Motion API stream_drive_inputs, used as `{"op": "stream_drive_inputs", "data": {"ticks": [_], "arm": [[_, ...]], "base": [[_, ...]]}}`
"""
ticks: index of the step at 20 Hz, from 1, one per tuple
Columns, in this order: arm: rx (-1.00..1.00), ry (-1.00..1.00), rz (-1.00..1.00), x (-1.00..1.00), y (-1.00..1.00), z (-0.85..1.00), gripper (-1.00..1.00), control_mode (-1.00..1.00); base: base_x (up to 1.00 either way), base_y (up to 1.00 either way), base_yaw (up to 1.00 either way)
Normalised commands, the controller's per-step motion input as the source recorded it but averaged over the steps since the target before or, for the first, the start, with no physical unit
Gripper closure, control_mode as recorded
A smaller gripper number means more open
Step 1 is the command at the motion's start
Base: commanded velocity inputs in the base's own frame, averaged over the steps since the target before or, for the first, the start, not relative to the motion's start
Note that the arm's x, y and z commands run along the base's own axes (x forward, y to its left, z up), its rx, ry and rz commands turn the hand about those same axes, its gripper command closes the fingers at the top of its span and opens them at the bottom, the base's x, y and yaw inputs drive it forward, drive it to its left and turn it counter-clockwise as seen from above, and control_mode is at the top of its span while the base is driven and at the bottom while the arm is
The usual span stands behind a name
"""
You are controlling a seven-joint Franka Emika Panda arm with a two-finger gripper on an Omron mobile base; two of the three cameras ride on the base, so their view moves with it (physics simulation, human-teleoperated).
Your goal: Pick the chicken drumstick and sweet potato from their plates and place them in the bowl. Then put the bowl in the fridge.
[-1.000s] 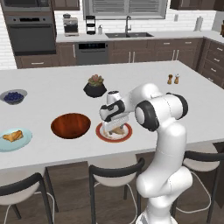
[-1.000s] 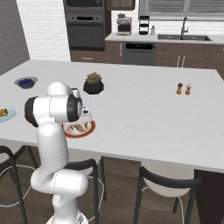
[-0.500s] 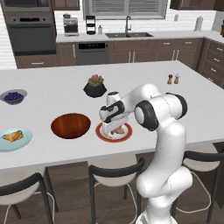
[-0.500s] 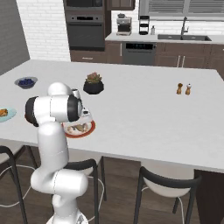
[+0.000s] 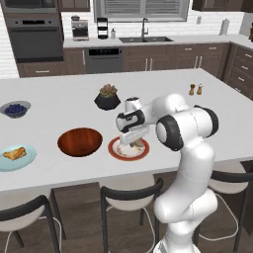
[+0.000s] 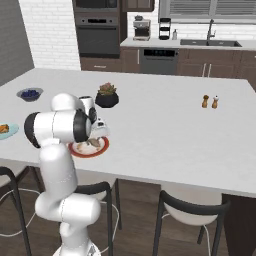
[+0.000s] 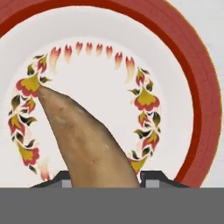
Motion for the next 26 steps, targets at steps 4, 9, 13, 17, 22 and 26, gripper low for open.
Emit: {"op": "stream_drive_inputs", "data": {"ticks": [4, 9, 13, 17, 22, 26], "arm": [[0.02, 0.00, -0.10, -0.50, -0.85, 0.47, 1.00, -1.00], [0.08, 0.00, -0.17, -0.70, -0.78, 0.54, 1.00, -1.00], [0.07, 0.00, -0.29, -0.77, -0.18, 0.62, 1.00, -1.00], [0.00, 0.00, -0.38, -0.77, 0.16, 0.53, 1.00, -1.00], [0.00, 0.00, -0.35, -0.71, 0.09, 0.48, 1.00, -1.00], [-0.05, 0.00, -0.23, -0.44, 0.14, 0.35, 1.00, -1.00]], "base": [[0.00, 0.00, 0.00], [0.00, 0.00, 0.00], [0.00, 0.00, 0.00], [0.00, 0.00, 0.00], [0.00, 0.00, 0.00], [0.00, 0.00, 0.00]]}}
